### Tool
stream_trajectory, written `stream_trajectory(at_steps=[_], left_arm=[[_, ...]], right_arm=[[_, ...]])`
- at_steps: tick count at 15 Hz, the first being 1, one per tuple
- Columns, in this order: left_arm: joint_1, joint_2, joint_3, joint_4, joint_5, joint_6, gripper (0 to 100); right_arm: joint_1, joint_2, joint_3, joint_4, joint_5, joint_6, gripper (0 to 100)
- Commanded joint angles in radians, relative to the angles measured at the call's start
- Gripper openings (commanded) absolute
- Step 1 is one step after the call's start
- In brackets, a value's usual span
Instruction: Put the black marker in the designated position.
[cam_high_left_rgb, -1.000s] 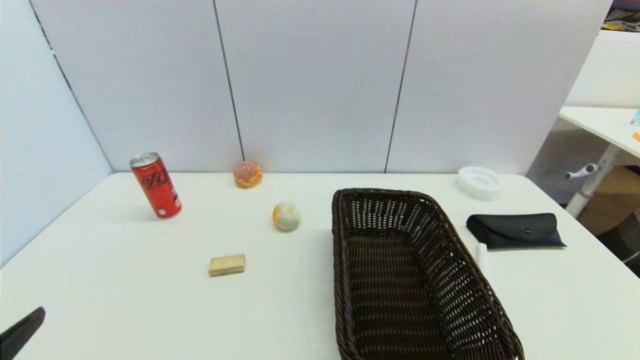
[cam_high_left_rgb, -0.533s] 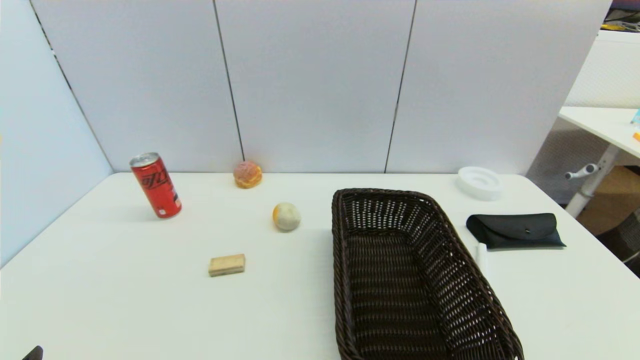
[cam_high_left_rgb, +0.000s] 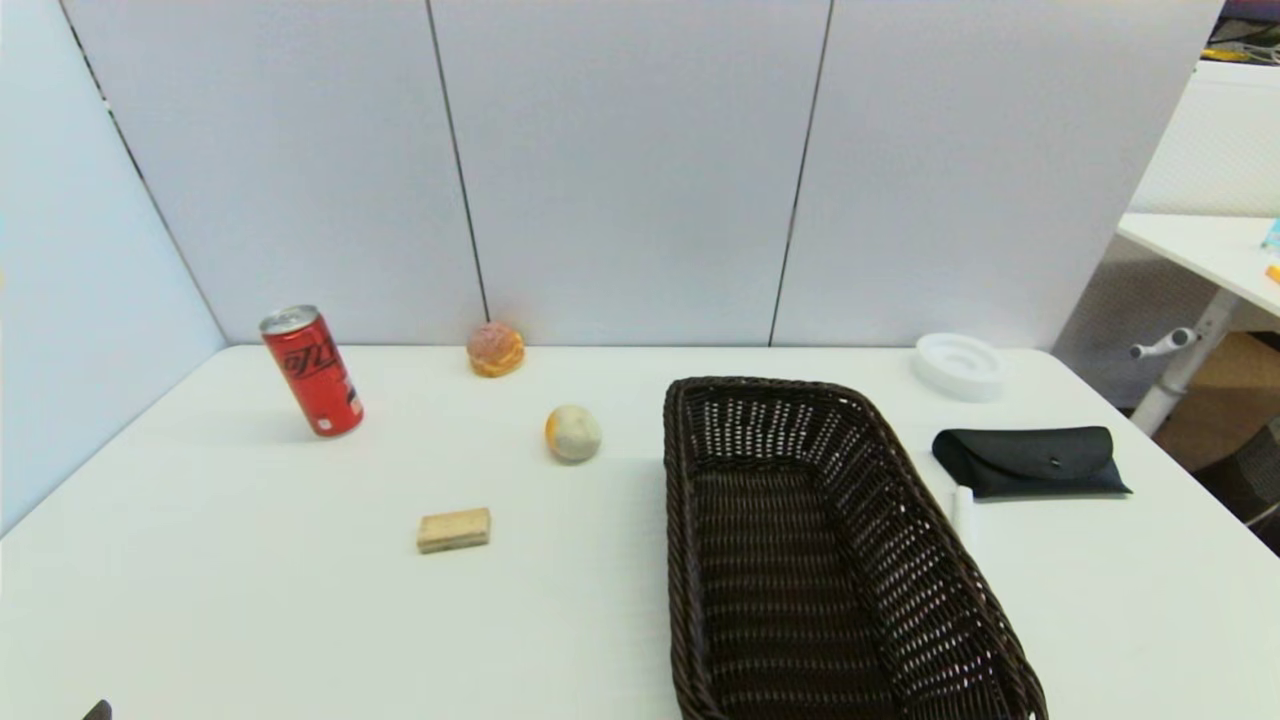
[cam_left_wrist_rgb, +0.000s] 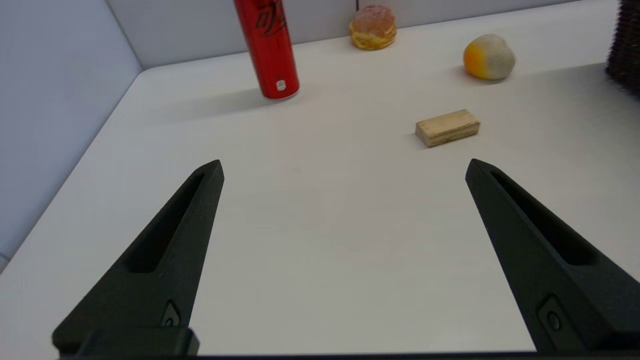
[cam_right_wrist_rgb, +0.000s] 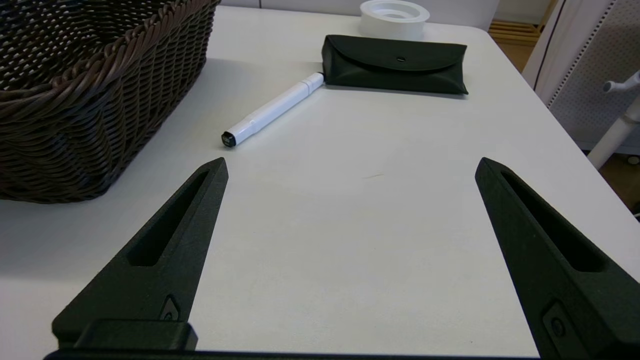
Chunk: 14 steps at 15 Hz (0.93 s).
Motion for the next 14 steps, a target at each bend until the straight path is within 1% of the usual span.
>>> stream_trajectory(at_steps=[1, 3, 5, 7, 8, 14], left_arm=[[0.045, -0.174, 0.134, -0.001, -0.003, -0.02, 100], [0.046, -0.26, 0.134, 0.108, -0.001, -0.032, 100], [0.046, -0.257, 0.134, 0.101, 0.005, -0.086, 100], [0.046, -0.257, 0.134, 0.098, 0.04, -0.132, 100], [0.046, -0.257, 0.134, 0.098, 0.042, -0.156, 100], [0.046, -0.257, 0.134, 0.098, 0.042, -0.156, 100]], right_arm=[[0.0, 0.001, 0.0, 0.0, 0.0, -0.001, 100], [0.0, 0.001, 0.0, 0.0, 0.0, -0.001, 100], [0.0, 0.001, 0.0, 0.0, 0.0, -0.001, 100], [0.0, 0.001, 0.0, 0.0, 0.0, -0.001, 100], [0.0, 0.001, 0.0, 0.0, 0.0, -0.001, 100], [0.0, 0.001, 0.0, 0.0, 0.0, -0.001, 100]])
